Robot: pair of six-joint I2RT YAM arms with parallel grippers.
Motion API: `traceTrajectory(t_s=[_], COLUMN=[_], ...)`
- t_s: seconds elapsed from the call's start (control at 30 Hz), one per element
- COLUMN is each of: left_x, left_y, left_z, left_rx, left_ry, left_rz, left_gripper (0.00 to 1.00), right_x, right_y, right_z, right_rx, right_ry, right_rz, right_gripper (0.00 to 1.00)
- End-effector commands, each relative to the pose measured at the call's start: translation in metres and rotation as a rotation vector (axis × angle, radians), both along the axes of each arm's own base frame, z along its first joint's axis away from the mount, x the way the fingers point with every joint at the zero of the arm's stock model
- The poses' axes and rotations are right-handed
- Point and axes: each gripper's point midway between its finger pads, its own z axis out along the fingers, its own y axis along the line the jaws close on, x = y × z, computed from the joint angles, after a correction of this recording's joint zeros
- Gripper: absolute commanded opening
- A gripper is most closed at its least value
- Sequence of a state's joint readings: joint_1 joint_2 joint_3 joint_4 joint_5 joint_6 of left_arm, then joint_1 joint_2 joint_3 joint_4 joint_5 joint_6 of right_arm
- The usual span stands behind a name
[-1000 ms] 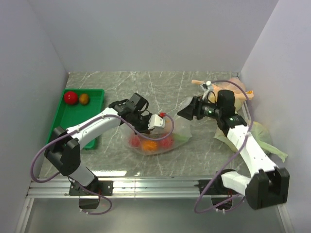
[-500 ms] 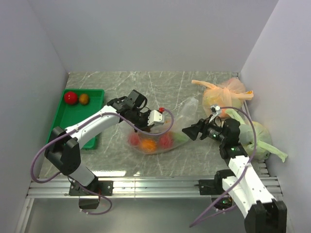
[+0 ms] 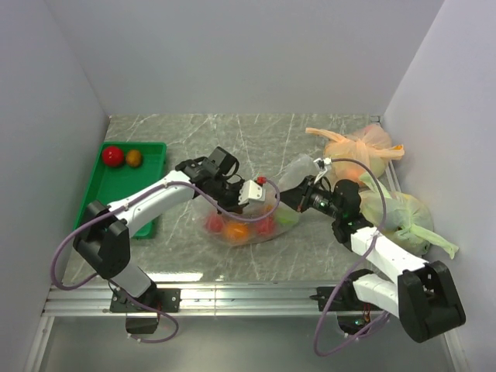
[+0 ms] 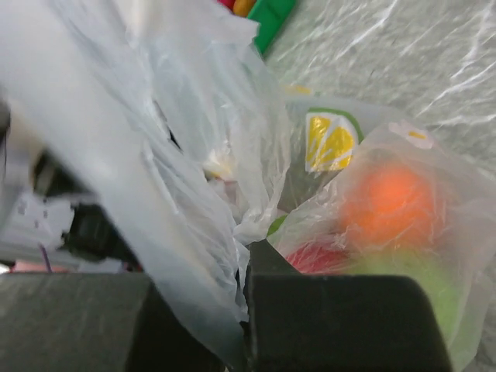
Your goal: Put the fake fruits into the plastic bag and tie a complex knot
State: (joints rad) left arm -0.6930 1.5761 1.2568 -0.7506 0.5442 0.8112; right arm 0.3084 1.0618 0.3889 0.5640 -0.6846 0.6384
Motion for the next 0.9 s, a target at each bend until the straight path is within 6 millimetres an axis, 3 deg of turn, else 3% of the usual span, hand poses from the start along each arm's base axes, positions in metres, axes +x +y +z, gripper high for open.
traceTrajectory(t_s=[0.0,0.1,0.23,0.3,0.33,0.37,0.4,0.43,0.47,0.53,0.57,0.6,0.7,0.73,0.83,0.87], left_x=[-0.015,-0.027,-0.024,-0.017,-0.013,-0.009,-0.007,-0.005,-0.007,-0.006,-0.004,0.005,0.023,0.042,0.066,0.066], left_y=[-0.010,-0.012,-0.014,-0.016,-0.021,-0.023,-0.025,-0.028,-0.027,-0.024,-0.020,-0.007,0.026,0.053,0.091,0.094], left_z=[-0.007,-0.015,-0.013,0.002,0.020,0.034,0.050,0.087,0.104,0.164,0.182,0.212,0.239,0.234,0.210,0.205], left_rx=[-0.006,0.003,0.016,-0.007,-0.037,-0.067,-0.097,-0.172,-0.200,-0.326,-0.370,-0.446,-0.538,-0.534,-0.504,-0.505], left_ry=[-0.034,-0.037,-0.059,-0.084,-0.093,-0.101,-0.105,-0.119,-0.111,-0.119,-0.119,-0.117,-0.100,-0.088,-0.044,-0.016], left_rz=[-0.101,-0.137,-0.119,-0.075,-0.040,-0.009,0.021,0.070,0.090,0.189,0.224,0.309,0.451,0.557,0.722,0.728], left_gripper=[0.01,0.01,0.01,0.16,0.24,0.39,0.45,0.50,0.57,0.65,0.71,0.75,0.82,0.82,0.84,0.84], right_x=[0.029,0.032,0.027,0.025,0.023,0.023,0.021,0.019,0.018,0.014,0.013,0.013,0.012,0.011,0.010,0.009], right_y=[0.004,0.016,0.028,0.028,0.026,0.024,0.023,0.022,0.021,0.023,0.022,0.022,0.021,0.021,0.023,0.024], right_z=[0.034,0.037,0.012,0.002,-0.004,-0.005,-0.006,-0.005,-0.005,-0.004,-0.005,-0.006,-0.007,-0.008,-0.009,-0.009], right_rx=[0.047,0.032,-0.100,-0.140,-0.164,-0.174,-0.179,-0.182,-0.181,-0.182,-0.184,-0.189,-0.207,-0.213,-0.217,-0.217], right_ry=[-0.071,-0.069,-0.067,-0.065,-0.061,-0.063,-0.065,-0.071,-0.074,-0.080,-0.082,-0.085,-0.105,-0.110,-0.116,-0.117], right_rz=[-0.081,-0.071,-0.042,-0.040,-0.042,-0.049,-0.046,-0.045,-0.042,-0.023,-0.021,-0.015,-0.006,-0.002,0.014,0.018], right_gripper=[0.05,0.00,0.00,0.00,0.00,0.00,0.00,0.00,0.00,0.00,0.00,0.00,0.00,0.00,0.00,0.00])
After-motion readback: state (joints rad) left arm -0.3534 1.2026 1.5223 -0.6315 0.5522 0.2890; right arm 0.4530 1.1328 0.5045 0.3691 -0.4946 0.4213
